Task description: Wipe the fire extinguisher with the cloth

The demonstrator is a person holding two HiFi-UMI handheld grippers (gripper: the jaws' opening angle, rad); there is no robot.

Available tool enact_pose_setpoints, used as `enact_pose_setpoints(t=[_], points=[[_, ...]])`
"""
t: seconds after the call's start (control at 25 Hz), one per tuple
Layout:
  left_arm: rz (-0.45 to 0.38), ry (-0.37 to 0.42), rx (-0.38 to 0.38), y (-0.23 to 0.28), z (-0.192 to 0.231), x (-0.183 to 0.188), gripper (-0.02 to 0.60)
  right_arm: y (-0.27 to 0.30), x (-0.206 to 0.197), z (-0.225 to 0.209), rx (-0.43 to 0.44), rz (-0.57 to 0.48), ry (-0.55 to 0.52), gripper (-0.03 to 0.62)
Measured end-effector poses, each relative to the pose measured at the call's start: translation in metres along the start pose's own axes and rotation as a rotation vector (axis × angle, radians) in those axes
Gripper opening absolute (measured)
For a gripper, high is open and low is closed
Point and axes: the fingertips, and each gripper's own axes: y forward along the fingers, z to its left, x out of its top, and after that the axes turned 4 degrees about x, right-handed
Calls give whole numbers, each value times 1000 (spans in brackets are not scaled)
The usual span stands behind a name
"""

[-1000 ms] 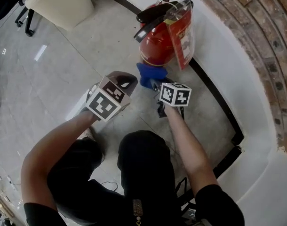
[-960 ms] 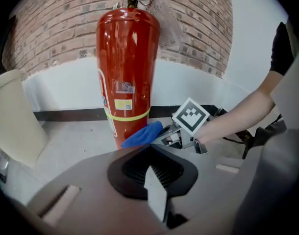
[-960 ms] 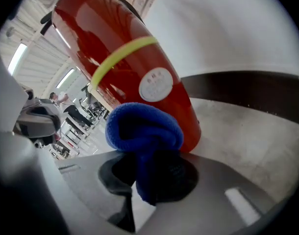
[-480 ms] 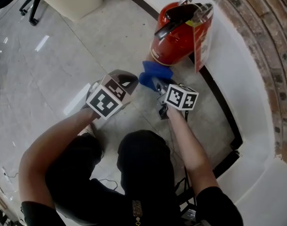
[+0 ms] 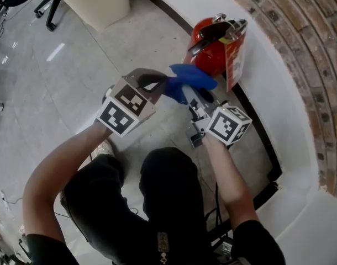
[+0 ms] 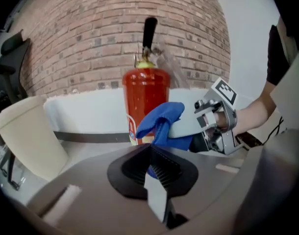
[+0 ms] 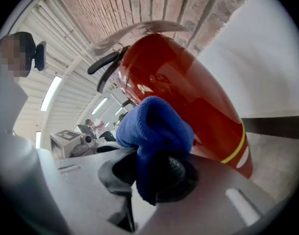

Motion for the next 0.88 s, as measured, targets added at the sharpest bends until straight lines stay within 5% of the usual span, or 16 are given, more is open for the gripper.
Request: enact_pose_setpoints(t=[0.28, 0.88], points=[[-169, -85, -54, -34, -2, 66, 187, 4, 29, 37, 47, -6, -57, 71], [-135, -184, -205, -11, -26, 94, 253, 1, 31, 51, 51, 110, -403, 72]])
